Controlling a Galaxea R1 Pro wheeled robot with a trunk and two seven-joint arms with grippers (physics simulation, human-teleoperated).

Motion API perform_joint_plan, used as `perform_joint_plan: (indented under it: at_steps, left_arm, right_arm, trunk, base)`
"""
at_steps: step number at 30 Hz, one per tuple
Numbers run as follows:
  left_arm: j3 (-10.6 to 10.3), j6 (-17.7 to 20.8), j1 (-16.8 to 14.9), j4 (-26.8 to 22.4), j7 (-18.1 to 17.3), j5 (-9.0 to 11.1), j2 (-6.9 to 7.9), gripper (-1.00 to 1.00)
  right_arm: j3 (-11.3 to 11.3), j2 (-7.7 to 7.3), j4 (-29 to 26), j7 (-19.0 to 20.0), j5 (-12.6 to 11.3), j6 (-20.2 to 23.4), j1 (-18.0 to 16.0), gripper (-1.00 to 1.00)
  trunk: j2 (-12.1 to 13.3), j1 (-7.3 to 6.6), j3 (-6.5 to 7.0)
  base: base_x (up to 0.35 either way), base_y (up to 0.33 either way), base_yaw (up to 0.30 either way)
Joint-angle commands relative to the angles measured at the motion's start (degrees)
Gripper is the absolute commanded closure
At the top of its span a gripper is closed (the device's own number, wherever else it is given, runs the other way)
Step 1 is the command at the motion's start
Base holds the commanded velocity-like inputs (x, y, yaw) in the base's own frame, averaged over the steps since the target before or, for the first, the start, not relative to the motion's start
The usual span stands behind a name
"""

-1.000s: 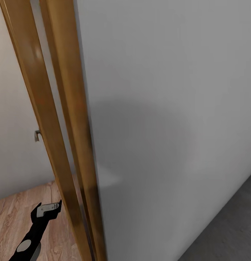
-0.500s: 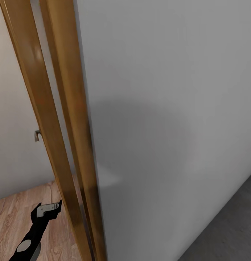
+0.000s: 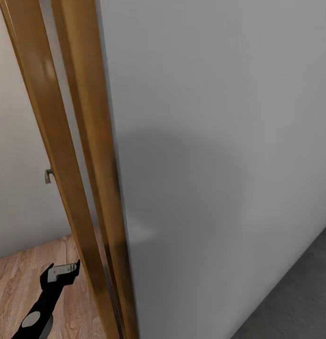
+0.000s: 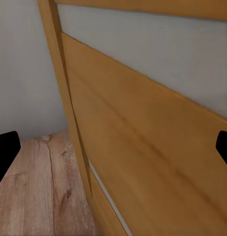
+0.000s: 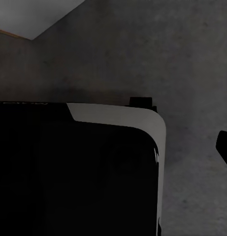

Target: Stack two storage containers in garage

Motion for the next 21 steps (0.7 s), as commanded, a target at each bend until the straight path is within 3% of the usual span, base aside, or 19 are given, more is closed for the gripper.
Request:
perform_joint_plan:
  at_steps: [1, 21]
  left_arm:
    - [0.17, -0.14, -0.05, 0.03, -0.37, 0.09, -0.02, -1.00]
    - [0.17, -0.14, -0.05, 0.03, -0.37, 0.07, -0.02, -1.00]
  right_arm:
    - [-0.31, -0.01, 0.06, 0.30, -0.01, -0.15, -0.04, -1.00]
    - [-0.31, -0.01, 0.06, 0.30, -0.01, -0.15, -0.04, -1.00]
  trunk:
    - [-0.04, 0.00, -0.06]
    - [-0.04, 0.00, -0.06]
  base:
    - [0.000, 0.000, 0.000]
    - [0.000, 0.000, 0.000]
